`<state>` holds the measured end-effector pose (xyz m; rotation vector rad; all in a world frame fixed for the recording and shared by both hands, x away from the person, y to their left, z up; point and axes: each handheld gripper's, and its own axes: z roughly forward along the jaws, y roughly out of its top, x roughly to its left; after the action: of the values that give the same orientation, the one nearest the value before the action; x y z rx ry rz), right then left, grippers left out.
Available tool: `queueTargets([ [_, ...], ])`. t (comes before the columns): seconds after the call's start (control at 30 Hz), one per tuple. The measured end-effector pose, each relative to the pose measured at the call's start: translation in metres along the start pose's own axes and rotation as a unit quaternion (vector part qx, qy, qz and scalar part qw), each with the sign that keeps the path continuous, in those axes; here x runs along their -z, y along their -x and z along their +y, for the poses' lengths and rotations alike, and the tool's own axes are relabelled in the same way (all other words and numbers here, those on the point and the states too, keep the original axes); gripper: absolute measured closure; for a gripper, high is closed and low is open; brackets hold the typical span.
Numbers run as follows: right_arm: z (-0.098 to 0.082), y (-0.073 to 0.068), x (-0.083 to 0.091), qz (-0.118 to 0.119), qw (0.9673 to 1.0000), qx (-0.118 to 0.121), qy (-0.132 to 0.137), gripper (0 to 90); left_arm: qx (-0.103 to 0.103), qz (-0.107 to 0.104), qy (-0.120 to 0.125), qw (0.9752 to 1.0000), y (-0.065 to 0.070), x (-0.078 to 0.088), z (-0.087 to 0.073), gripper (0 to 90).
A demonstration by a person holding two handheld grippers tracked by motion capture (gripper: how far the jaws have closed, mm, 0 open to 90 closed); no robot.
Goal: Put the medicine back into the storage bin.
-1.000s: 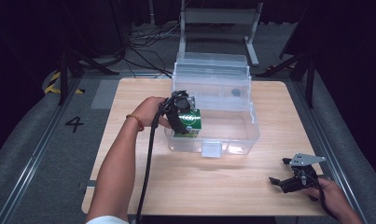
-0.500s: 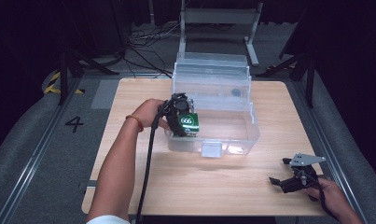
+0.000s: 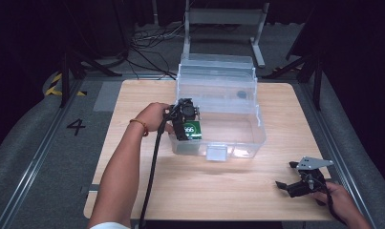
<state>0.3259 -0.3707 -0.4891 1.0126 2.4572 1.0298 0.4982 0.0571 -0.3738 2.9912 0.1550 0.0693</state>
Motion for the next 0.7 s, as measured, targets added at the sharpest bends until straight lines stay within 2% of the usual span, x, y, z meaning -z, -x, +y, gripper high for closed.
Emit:
queueTargets([
  [0.1, 0.0, 0.0, 0.0, 0.0, 1.0, 0.0, 0.0, 0.0, 0.001, -0.003, -0.008, 1.0, -0.001, 0.0, 0.0, 14.6],
  [0.23, 0.0, 0.0, 0.0, 0.0, 1.0, 0.0, 0.0, 0.0, -0.005, -0.012, -0.001, 0.9999, -0.003, 0.002, -0.003, 14.6],
  [0.3, 0.0, 0.0, 0.0, 0.0, 1.0, 0.0, 0.0, 0.0, -0.012, -0.007, 0.003, 0.9999, -0.003, 0.004, -0.003, 14.8],
  [0.33, 0.0, 0.0, 0.0, 0.0, 1.0, 0.0, 0.0, 0.0, -0.015, -0.005, 0.014, 0.9998, -0.002, 0.007, -0.004, 16.2],
  [0.37, 0.0, 0.0, 0.0, 0.0, 1.0, 0.0, 0.0, 0.0, -0.021, -0.001, 0.044, 0.9988, -0.002, 0.014, -0.005, 22.1],
  [0.4, 0.0, 0.0, 0.0, 0.0, 1.0, 0.0, 0.0, 0.0, -0.023, 0.004, 0.06, 0.9979, -0.001, 0.018, -0.006, 24.8],
  [0.43, 0.0, 0.0, 0.0, 0.0, 1.0, 0.0, 0.0, 0.0, -0.017, 0.012, 0.076, 0.9969, -0.001, 0.023, -0.006, 22.7],
  [0.5, 0.0, 0.0, 0.0, 0.0, 1.0, 0.001, 0.0, 0.0, -0.016, 0.005, 0.076, 0.997, -0.001, 0.029, -0.005, 20.6],
  [0.53, 0.0, 0.0, 0.0, 0.0, 1.0, 0.0, 0.0, 0.0, -0.017, 0.011, 0.072, 0.9972, 0.001, 0.031, -0.004, 20.9],
  [0.6, 0.0, 0.0, 0.0, 0.0, 1.0, 0.0, 0.0, 0.0, -0.017, 0.009, 0.071, 0.9973, 0.002, 0.032, -0.004, 20.2],
  [0.7, 0.0, 0.0, 0.0, 0.0, 1.0, 0.0, 0.0, 0.0, -0.02, 0.012, 0.079, 0.9966, 0.006, 0.035, -0.006, 19.3],
])
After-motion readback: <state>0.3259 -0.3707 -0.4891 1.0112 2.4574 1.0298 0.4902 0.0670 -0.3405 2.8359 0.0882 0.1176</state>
